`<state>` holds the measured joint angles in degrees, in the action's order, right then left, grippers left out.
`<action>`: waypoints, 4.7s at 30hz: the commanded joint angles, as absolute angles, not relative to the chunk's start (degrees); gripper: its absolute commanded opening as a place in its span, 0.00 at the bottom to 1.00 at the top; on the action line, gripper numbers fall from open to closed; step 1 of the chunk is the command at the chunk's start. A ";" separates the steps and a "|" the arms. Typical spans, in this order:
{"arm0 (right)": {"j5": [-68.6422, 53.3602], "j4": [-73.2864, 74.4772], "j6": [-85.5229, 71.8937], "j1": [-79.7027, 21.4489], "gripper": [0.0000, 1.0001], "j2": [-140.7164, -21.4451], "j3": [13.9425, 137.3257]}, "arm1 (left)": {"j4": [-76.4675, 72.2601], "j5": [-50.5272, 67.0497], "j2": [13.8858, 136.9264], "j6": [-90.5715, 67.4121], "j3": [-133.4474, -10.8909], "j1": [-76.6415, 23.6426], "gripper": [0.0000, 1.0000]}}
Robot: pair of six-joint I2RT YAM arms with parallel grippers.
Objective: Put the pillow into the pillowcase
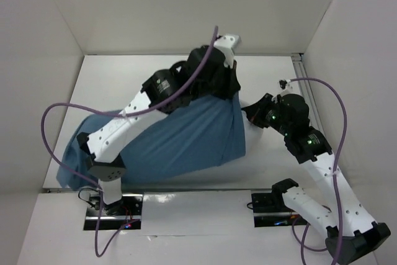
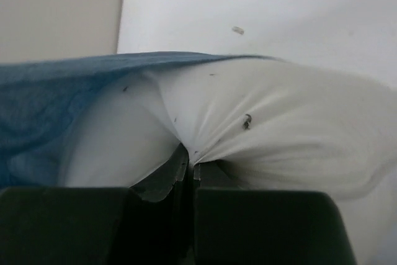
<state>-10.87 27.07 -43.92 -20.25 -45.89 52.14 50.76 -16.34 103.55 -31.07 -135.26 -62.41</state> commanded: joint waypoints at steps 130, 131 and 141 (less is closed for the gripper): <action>-22.74 33.65 -19.57 -21.09 0.98 -48.35 47.46 | 43.60 -0.97 62.32 -38.40 -58.55 -40.50 0.93; -15.37 34.18 -20.90 -21.09 0.96 -47.38 46.85 | 42.81 -0.97 62.31 -39.37 -57.84 -41.13 0.93; -19.92 27.45 -30.50 -21.09 0.93 -42.36 34.02 | 39.83 -7.22 59.24 -44.57 -50.89 -39.55 0.97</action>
